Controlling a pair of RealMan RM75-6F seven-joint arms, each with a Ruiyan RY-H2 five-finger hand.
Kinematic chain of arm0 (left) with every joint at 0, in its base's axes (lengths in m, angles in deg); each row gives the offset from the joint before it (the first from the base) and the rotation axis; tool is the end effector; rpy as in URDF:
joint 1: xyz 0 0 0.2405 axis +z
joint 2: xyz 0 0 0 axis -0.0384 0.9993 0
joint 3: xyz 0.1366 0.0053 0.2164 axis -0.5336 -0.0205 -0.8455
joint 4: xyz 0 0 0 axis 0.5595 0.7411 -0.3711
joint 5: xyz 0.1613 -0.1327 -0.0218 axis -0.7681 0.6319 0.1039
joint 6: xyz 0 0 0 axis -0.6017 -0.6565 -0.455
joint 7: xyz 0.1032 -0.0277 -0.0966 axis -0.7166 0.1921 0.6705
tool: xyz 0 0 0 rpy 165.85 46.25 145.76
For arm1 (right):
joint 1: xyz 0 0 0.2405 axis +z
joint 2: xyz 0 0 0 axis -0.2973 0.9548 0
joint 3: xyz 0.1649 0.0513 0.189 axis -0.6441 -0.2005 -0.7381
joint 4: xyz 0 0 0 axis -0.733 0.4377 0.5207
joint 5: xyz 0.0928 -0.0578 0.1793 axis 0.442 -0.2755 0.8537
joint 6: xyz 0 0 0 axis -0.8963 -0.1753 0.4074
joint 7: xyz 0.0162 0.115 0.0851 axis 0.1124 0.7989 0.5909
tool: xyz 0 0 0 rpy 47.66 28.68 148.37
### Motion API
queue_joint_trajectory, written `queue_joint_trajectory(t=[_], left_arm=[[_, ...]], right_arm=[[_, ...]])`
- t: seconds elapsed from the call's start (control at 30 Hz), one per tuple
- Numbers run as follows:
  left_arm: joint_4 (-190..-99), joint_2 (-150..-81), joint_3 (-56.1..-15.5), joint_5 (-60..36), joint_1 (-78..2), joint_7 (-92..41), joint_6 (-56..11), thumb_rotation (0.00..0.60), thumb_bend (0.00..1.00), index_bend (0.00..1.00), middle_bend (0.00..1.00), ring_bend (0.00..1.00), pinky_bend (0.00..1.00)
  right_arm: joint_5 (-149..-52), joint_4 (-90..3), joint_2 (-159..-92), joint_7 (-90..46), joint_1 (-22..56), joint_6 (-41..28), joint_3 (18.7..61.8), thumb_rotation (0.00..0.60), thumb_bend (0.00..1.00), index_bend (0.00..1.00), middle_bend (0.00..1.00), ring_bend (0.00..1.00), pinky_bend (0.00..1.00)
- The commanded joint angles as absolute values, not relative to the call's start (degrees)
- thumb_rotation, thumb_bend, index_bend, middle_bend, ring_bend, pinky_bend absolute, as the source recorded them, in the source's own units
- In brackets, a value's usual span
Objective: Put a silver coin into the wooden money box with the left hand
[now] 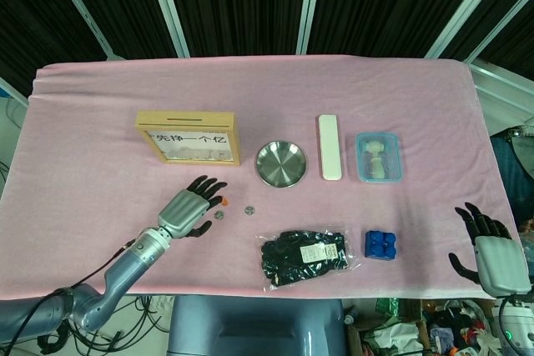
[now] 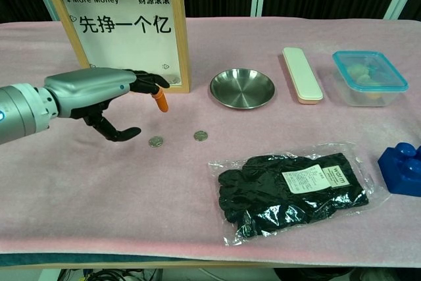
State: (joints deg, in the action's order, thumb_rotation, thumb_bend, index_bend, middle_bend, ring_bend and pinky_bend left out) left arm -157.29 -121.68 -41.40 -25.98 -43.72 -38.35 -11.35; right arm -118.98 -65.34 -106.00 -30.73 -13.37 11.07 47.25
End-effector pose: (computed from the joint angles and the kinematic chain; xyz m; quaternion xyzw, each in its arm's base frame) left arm -0.1513 0.3011 -0.0431 -0.8025 -0.3530 -0.3535 0.3263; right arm -0.3147 -0.1758 0.1526 0.5955 -0.4042 0.3322 0.6096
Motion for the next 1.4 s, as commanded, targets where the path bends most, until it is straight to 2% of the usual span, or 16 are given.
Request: queue_joint_trajectory(t=[0.03, 0.6, 1.4], left_arm=[[-155.6, -123.9, -41.2, -25.1, -43.8, -40.3, -11.4, 0.6, 0.43, 0.32, 0.08, 0.0, 0.0], [-152.4, -127.0, -41.3, -23.1, -42.5, -44.4, -12.2, 0.6, 0.46, 0.4, 0.09, 0.0, 0.0], [-148.3, -129.9, -41.1, -24.5, -42.2, -43.3, -11.9, 0.6, 0.46, 0.4, 0.1, 0.0, 0.0]], right_arm=[[-118.8, -65.3, -106.0, -30.6, -13.4, 11.0, 47.2, 0.6, 0.23, 0.14, 0.06, 0.17, 0.18], [-118.3, -65.5, -105.9, -30.2, -13.3, 10.7, 47.1, 0.6, 0.23, 0.14, 0.06, 0.17, 0.18], [-118.2, -65.6, -105.8, -30.1, -13.3, 10.5, 47.1, 0.6, 0.23, 0.14, 0.06, 0.17, 0.18]])
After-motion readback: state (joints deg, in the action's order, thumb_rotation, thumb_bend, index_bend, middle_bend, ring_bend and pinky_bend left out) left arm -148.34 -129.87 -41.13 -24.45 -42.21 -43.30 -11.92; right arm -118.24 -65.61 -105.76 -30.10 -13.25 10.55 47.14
